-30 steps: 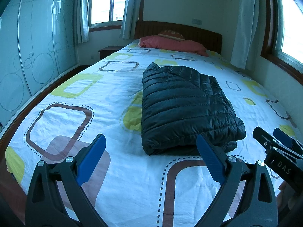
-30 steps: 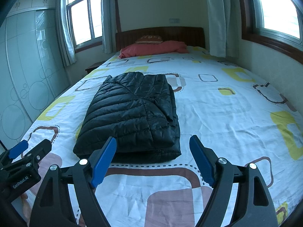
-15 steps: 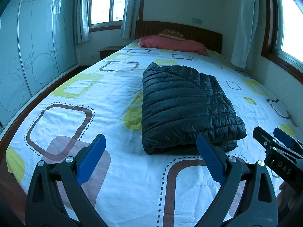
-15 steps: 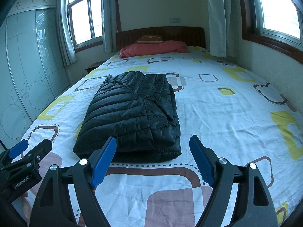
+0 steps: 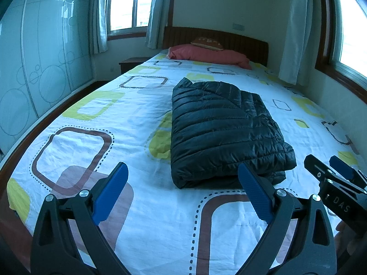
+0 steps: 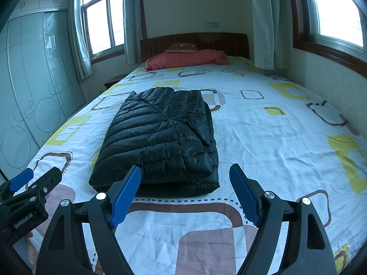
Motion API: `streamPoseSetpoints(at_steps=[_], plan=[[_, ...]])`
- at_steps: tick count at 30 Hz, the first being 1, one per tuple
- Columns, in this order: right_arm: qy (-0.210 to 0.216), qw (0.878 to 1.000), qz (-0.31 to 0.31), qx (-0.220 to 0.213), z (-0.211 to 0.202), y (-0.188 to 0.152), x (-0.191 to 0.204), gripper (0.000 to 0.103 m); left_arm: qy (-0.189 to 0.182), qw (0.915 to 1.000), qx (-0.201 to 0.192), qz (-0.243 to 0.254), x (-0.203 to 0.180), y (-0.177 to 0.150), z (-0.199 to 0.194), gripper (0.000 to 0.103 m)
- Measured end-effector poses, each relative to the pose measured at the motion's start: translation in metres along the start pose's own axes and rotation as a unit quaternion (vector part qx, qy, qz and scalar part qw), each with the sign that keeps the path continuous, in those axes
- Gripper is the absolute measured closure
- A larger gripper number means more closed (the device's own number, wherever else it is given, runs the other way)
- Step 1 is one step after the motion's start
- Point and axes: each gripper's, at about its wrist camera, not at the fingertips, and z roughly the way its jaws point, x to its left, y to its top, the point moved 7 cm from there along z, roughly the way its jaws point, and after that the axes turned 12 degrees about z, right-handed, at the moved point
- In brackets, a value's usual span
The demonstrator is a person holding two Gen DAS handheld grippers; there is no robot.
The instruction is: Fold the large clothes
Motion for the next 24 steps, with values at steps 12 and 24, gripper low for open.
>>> streamPoseSetpoints(at_steps=[12,24], plan=[[0.001,1.000,0.000,0.000,-0.0005,0.0003,-0.0002,0.025,0.006,1.0000,-0.006,-0.005,0.0016,0.0048,-0.0050,0.002],[0.001,1.000,0.000,0.001,-0.0003,-0.0001,0.0002,0.025,-0.010,0.9999,-0.008,0.007,-0.0073,0.0078,-0.0047,0.002]])
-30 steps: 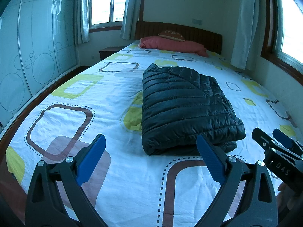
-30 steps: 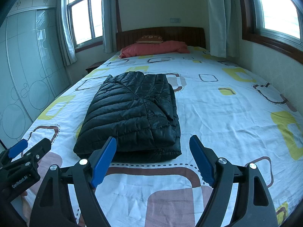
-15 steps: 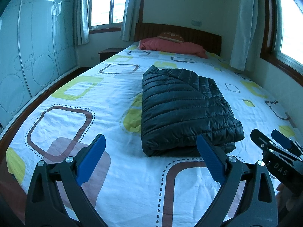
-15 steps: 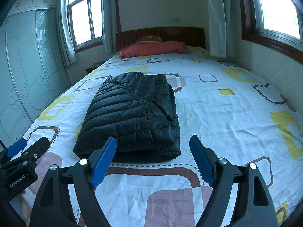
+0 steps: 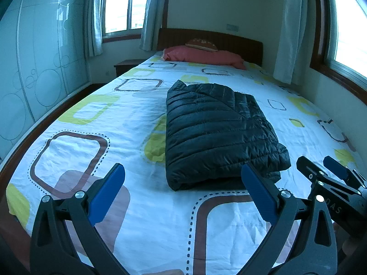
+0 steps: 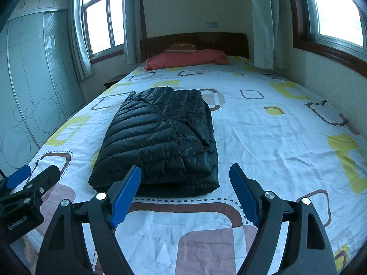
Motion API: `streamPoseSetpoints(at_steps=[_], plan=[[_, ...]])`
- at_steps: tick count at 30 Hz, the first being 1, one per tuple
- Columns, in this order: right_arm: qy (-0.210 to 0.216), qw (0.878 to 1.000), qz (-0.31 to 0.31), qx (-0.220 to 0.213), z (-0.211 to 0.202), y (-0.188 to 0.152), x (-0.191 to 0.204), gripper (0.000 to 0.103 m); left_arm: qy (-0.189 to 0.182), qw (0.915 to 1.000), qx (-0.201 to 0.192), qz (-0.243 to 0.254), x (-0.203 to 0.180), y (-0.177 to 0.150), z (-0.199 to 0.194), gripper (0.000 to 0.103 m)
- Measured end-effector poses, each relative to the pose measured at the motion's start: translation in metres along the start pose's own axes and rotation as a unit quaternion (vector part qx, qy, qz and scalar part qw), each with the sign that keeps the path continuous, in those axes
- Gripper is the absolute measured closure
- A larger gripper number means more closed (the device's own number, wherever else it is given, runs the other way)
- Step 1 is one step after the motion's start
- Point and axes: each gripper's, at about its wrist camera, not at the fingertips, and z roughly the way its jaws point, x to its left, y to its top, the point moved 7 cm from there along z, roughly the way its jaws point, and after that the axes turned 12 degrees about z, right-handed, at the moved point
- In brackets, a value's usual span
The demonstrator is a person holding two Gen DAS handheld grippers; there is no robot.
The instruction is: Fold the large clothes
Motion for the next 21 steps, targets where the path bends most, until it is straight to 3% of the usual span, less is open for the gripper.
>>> streamPoseSetpoints(at_steps=[7,11,16,21], plan=[[0.000,1.000,0.000,0.001,0.001,-0.001,0.000,0.025,0.011,0.9997,-0.021,-0.005,-0.002,0.002,-0.004,0.002],[0.000,1.000,-0.001,0.003,0.002,-0.002,0.000,0.025,0.012,0.9999,-0.004,0.008,-0.004,0.000,0.001,0.002],[-0.004,1.000,0.002,0.002,0.004,-0.002,-0.004,0.025,0.027,0.9996,0.002,-0.011,0.006,-0.005,0.012,0.002],[-0.018,1.000,0.018,0.004,0.017,0.008,-0.030,0.023,0.031,0.9981,0.046,-0.027,0.029,-0.020,0.044,0.002]])
